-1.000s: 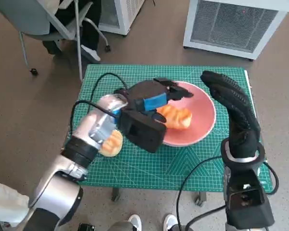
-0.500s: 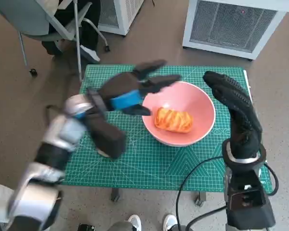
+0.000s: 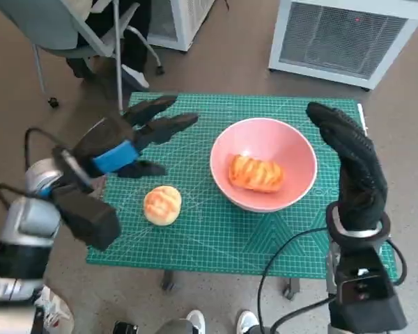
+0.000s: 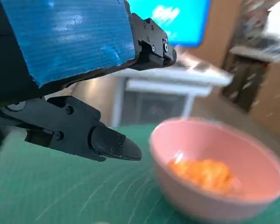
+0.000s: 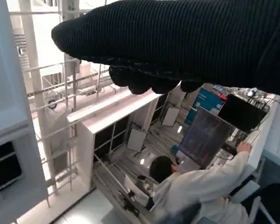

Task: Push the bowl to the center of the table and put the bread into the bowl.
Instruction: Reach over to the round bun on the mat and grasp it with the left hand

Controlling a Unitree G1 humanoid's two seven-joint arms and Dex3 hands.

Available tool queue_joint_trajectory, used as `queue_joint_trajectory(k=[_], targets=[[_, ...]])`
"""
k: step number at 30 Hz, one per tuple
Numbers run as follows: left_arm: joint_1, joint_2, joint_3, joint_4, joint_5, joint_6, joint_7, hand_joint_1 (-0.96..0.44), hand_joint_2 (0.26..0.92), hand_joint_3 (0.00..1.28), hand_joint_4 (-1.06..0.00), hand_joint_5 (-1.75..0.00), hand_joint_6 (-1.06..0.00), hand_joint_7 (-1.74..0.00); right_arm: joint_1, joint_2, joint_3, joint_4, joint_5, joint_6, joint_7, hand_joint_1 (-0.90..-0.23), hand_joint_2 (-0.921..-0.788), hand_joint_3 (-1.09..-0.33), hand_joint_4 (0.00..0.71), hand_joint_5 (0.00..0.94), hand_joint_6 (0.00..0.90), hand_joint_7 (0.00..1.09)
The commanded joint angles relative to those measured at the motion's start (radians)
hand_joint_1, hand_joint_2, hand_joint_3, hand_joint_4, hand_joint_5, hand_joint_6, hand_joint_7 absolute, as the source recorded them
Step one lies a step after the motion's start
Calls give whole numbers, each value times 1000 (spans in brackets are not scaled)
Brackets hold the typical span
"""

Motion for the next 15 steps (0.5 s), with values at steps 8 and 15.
queue_joint_trajectory(k=[8, 15], targets=[[104, 22, -4, -83, 6, 141, -81, -186, 859, 0, -205, -15, -348, -46, -11, -2, -4, 43, 0, -4, 2, -361, -921, -552, 417, 33, 14, 885], [110, 2, -49, -73, 53, 199, -97, -171, 855, 0, -197, -4, -338, -27, -16, -3, -2, 50, 5, -1, 7, -355, -921, -556, 415, 32, 10, 892]])
